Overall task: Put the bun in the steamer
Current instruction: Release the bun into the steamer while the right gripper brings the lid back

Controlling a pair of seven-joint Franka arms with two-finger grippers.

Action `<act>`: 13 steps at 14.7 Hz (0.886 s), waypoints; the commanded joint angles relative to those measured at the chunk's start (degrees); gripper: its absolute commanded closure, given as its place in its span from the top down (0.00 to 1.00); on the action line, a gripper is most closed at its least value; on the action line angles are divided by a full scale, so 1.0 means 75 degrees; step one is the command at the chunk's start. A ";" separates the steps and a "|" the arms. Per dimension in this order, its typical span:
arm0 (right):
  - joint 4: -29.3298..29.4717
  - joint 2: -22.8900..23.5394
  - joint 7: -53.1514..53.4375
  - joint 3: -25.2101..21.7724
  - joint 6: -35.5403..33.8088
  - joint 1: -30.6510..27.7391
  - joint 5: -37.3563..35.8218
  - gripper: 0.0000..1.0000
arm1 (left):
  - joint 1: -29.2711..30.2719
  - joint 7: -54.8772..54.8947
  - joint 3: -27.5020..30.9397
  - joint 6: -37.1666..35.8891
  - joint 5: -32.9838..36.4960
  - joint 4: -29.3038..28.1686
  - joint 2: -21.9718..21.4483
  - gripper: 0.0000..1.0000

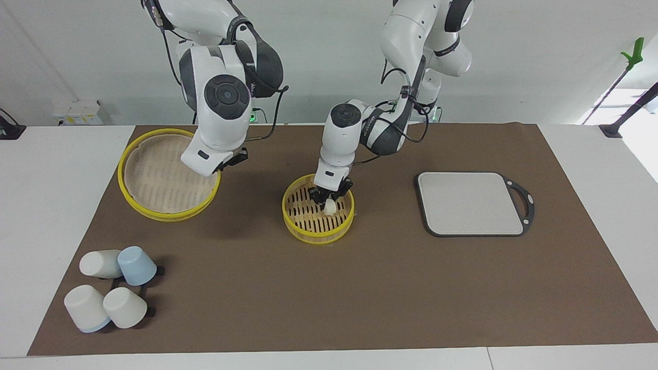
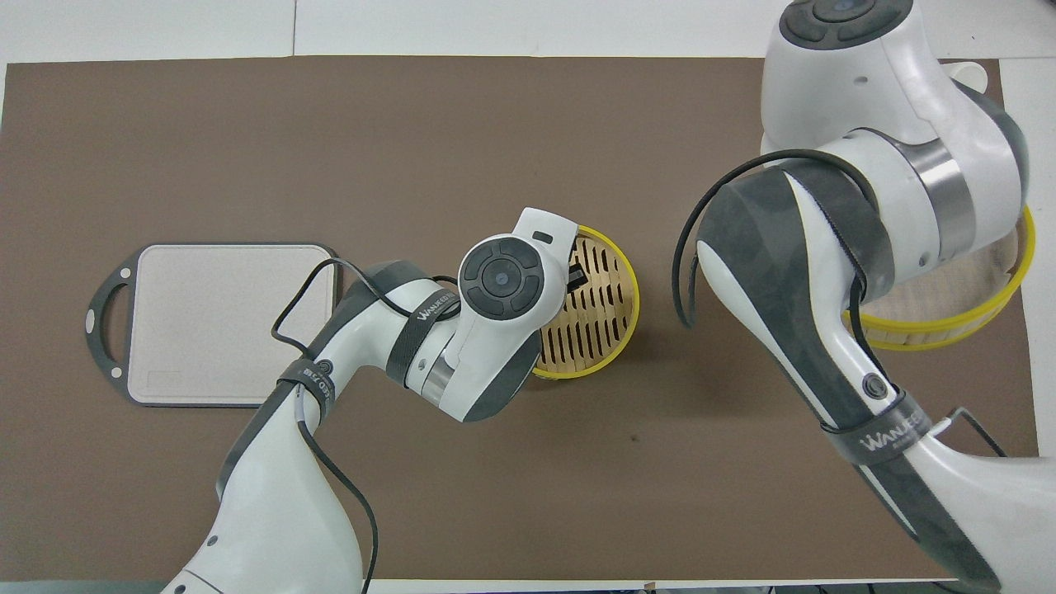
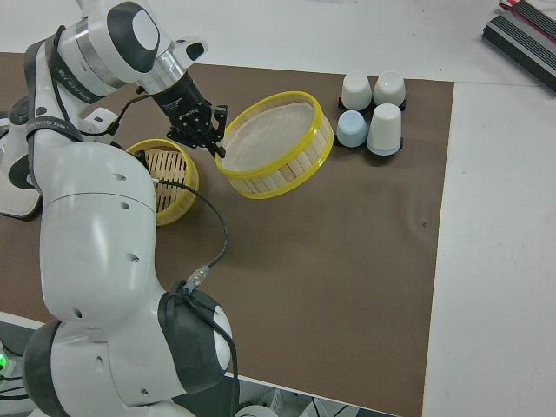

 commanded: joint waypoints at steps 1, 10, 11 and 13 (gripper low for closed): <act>-0.0272 -0.0267 -0.0176 0.0068 0.0092 -0.0068 -0.0167 0.00 | -0.0200 -0.0435 0.0134 0.0082 0.0155 -0.0153 -0.0131 0.58; -0.0191 -0.0174 0.2165 0.0127 0.2327 0.0845 0.1587 0.00 | 0.1482 0.0777 0.0134 -0.3206 0.0120 -0.0154 -0.2471 1.00; -0.0167 -0.0104 0.2365 0.0104 0.2563 0.1136 0.1788 0.00 | 0.1973 0.1432 0.0146 -0.3687 0.0108 -0.0130 -0.2799 1.00; -0.0039 0.0282 0.3520 0.0022 0.3205 0.1991 0.1755 0.00 | 0.3004 0.3035 0.0181 -0.4555 0.0108 -0.0002 -0.3211 1.00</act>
